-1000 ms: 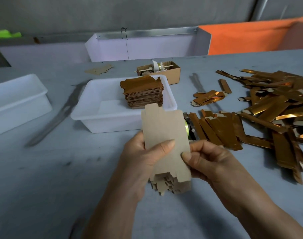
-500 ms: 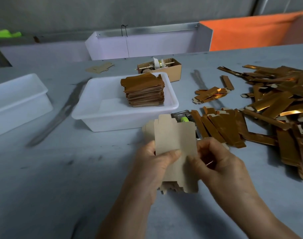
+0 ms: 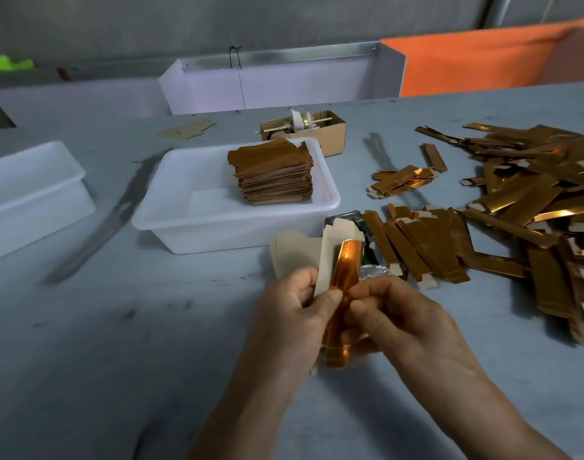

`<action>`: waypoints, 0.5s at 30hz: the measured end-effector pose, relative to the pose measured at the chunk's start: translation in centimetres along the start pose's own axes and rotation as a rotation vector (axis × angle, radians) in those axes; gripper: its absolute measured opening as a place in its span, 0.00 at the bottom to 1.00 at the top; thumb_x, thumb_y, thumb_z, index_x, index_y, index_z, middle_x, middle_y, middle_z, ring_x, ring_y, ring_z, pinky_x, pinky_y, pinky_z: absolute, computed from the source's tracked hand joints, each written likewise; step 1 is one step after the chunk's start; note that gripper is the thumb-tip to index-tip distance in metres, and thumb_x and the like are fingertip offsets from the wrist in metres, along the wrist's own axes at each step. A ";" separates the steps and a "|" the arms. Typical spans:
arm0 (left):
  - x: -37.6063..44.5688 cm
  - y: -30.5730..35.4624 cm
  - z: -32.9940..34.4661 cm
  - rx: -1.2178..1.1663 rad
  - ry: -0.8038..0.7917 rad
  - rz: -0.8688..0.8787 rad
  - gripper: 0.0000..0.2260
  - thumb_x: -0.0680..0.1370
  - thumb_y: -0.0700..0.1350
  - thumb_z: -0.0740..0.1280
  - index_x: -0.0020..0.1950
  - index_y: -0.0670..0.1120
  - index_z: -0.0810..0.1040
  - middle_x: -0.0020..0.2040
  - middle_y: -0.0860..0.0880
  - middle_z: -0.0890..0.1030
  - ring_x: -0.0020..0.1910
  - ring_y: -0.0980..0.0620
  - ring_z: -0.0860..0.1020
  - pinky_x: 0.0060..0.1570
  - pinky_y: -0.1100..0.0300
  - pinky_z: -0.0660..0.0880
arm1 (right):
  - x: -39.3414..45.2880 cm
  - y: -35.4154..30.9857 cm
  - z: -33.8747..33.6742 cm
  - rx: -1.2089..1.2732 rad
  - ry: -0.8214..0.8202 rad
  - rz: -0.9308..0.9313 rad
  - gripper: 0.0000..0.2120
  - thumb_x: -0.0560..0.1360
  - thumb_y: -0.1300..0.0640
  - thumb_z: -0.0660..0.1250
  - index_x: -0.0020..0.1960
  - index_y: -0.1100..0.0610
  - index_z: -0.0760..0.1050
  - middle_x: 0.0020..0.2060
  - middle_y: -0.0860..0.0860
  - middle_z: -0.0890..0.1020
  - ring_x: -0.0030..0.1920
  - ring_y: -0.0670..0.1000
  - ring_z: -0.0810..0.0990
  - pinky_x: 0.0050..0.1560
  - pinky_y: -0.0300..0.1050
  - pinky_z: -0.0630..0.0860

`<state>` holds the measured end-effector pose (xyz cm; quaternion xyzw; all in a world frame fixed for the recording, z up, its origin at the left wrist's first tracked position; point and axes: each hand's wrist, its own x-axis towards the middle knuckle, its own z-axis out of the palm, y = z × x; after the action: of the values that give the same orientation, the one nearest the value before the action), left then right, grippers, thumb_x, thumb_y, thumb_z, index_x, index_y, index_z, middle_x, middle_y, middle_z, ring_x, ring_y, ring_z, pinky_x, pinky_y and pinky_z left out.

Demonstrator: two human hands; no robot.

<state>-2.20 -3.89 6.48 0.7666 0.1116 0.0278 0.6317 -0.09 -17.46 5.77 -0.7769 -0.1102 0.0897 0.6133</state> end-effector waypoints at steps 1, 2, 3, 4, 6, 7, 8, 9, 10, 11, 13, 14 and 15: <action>-0.1 0.0 0.1 -0.015 -0.014 -0.022 0.04 0.78 0.43 0.67 0.51 0.48 0.81 0.43 0.49 0.86 0.43 0.50 0.84 0.48 0.47 0.81 | 0.1 0.1 -0.1 -0.013 0.072 0.004 0.11 0.67 0.45 0.66 0.47 0.48 0.74 0.35 0.46 0.82 0.37 0.44 0.82 0.37 0.37 0.79; -0.2 0.0 0.2 -0.033 -0.034 -0.048 0.05 0.78 0.43 0.67 0.51 0.48 0.81 0.44 0.49 0.86 0.44 0.51 0.84 0.50 0.48 0.81 | 0.3 0.3 -0.3 -0.010 0.136 0.022 0.15 0.63 0.43 0.66 0.47 0.48 0.74 0.35 0.46 0.81 0.37 0.44 0.81 0.37 0.38 0.79; -0.2 0.1 0.2 -0.047 -0.055 -0.066 0.05 0.78 0.42 0.67 0.52 0.48 0.81 0.44 0.50 0.86 0.45 0.52 0.84 0.50 0.51 0.81 | 0.4 0.4 -0.5 0.022 0.162 0.060 0.17 0.62 0.42 0.67 0.48 0.47 0.74 0.36 0.47 0.81 0.39 0.45 0.81 0.39 0.39 0.78; -0.2 0.1 0.3 -0.066 -0.074 -0.076 0.06 0.77 0.41 0.68 0.53 0.47 0.80 0.45 0.50 0.86 0.45 0.53 0.84 0.49 0.56 0.81 | 0.6 0.6 -0.6 0.089 0.136 0.111 0.18 0.62 0.42 0.68 0.50 0.47 0.75 0.38 0.47 0.82 0.41 0.45 0.81 0.42 0.40 0.78; -0.1 0.2 0.6 -0.072 -0.101 -0.097 0.08 0.76 0.40 0.70 0.54 0.46 0.79 0.44 0.50 0.86 0.42 0.57 0.84 0.41 0.67 0.79 | 0.7 0.8 -0.8 0.273 0.016 0.203 0.17 0.64 0.46 0.68 0.50 0.51 0.79 0.40 0.49 0.84 0.43 0.47 0.83 0.48 0.45 0.78; -0.1 0.2 0.6 -0.051 -0.103 -0.106 0.08 0.75 0.40 0.70 0.53 0.46 0.78 0.44 0.51 0.86 0.41 0.58 0.83 0.37 0.70 0.78 | 0.8 0.8 -0.8 0.334 -0.014 0.234 0.15 0.65 0.48 0.68 0.49 0.53 0.81 0.40 0.51 0.84 0.43 0.48 0.83 0.50 0.48 0.77; 0.0 0.1 0.6 -0.030 -0.096 -0.104 0.07 0.75 0.41 0.71 0.52 0.46 0.78 0.43 0.51 0.86 0.40 0.58 0.83 0.37 0.69 0.78 | 0.8 1.0 -0.8 0.364 -0.020 0.248 0.13 0.65 0.50 0.68 0.47 0.54 0.82 0.39 0.52 0.85 0.42 0.50 0.83 0.50 0.49 0.77; 0.0 0.0 0.7 -0.008 -0.083 -0.092 0.05 0.76 0.42 0.70 0.50 0.47 0.79 0.42 0.50 0.86 0.40 0.55 0.83 0.39 0.64 0.79 | 0.9 1.1 -0.7 0.373 -0.013 0.253 0.13 0.65 0.50 0.68 0.46 0.55 0.82 0.39 0.53 0.85 0.42 0.51 0.83 0.50 0.49 0.77; 0.0 -0.1 0.7 0.020 -0.070 -0.074 0.02 0.76 0.43 0.70 0.48 0.47 0.79 0.41 0.49 0.85 0.40 0.51 0.83 0.41 0.57 0.79 | 0.9 1.2 -0.7 0.378 -0.005 0.254 0.13 0.65 0.51 0.68 0.45 0.55 0.83 0.39 0.54 0.85 0.42 0.52 0.83 0.48 0.48 0.77; 0.0 -0.2 0.7 0.059 -0.052 -0.042 0.02 0.76 0.45 0.70 0.46 0.48 0.79 0.40 0.49 0.85 0.40 0.49 0.83 0.42 0.53 0.79 | 0.9 1.3 -0.6 0.381 0.003 0.257 0.13 0.65 0.50 0.68 0.46 0.55 0.83 0.40 0.53 0.85 0.42 0.52 0.83 0.46 0.46 0.78; 0.0 -0.5 0.8 0.144 0.013 0.023 0.04 0.76 0.50 0.70 0.43 0.50 0.80 0.38 0.51 0.83 0.39 0.54 0.82 0.36 0.63 0.78 | 0.9 1.3 -0.6 0.392 0.008 0.266 0.13 0.65 0.50 0.67 0.47 0.53 0.82 0.41 0.51 0.85 0.43 0.49 0.84 0.41 0.40 0.78; -0.1 -0.5 0.9 0.162 0.057 0.039 0.04 0.75 0.50 0.71 0.43 0.52 0.80 0.36 0.54 0.82 0.38 0.59 0.81 0.33 0.70 0.75 | 0.9 1.2 -0.6 0.402 0.006 0.268 0.13 0.66 0.51 0.67 0.48 0.53 0.81 0.42 0.50 0.85 0.43 0.48 0.84 0.38 0.38 0.78; -0.1 -0.5 1.0 0.164 0.096 0.044 0.03 0.74 0.50 0.71 0.42 0.53 0.79 0.35 0.56 0.82 0.38 0.63 0.80 0.31 0.73 0.73 | 0.9 1.1 -0.6 0.405 0.006 0.265 0.11 0.67 0.52 0.67 0.48 0.52 0.81 0.42 0.50 0.85 0.44 0.48 0.84 0.38 0.38 0.79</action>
<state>-2.18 -4.81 5.83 0.8157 0.1269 0.0693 0.5601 1.04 -17.97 4.81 -0.6458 0.0149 0.1876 0.7399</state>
